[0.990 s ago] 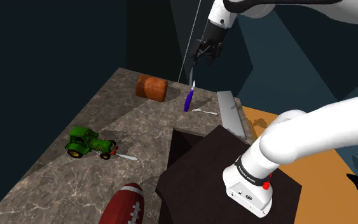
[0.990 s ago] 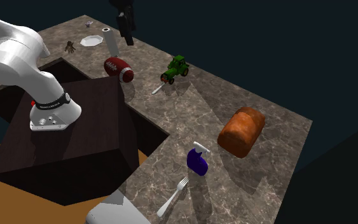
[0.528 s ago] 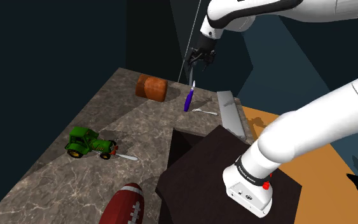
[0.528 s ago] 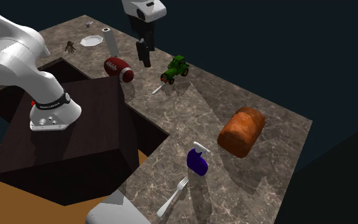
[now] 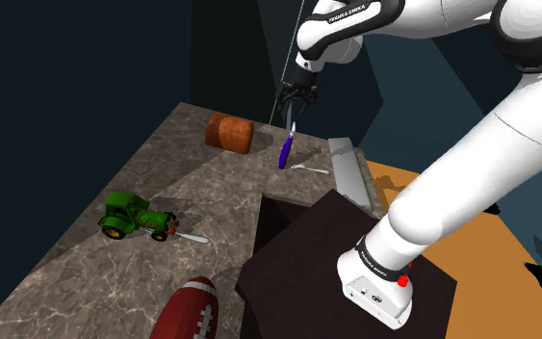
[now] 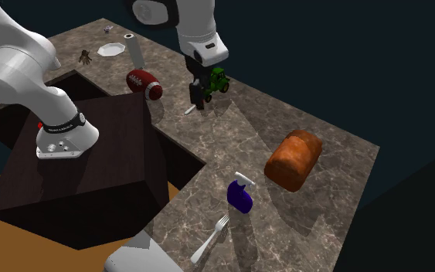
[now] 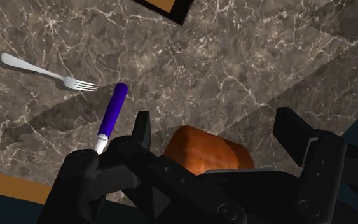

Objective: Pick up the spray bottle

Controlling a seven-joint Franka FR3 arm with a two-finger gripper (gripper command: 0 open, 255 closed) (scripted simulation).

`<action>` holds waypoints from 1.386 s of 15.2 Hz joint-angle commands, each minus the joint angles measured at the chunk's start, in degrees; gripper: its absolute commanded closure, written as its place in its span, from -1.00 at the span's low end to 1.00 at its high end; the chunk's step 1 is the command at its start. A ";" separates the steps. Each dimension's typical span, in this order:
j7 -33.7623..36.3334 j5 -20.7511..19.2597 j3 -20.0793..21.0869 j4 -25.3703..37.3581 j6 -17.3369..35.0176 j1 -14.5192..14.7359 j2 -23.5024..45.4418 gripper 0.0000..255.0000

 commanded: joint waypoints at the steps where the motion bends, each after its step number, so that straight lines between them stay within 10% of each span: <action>1: 0.30 0.24 -0.80 1.64 2.28 -0.77 3.93 -1.00; 21: 2.31 6.60 -5.23 25.61 10.88 -9.45 37.29 -1.00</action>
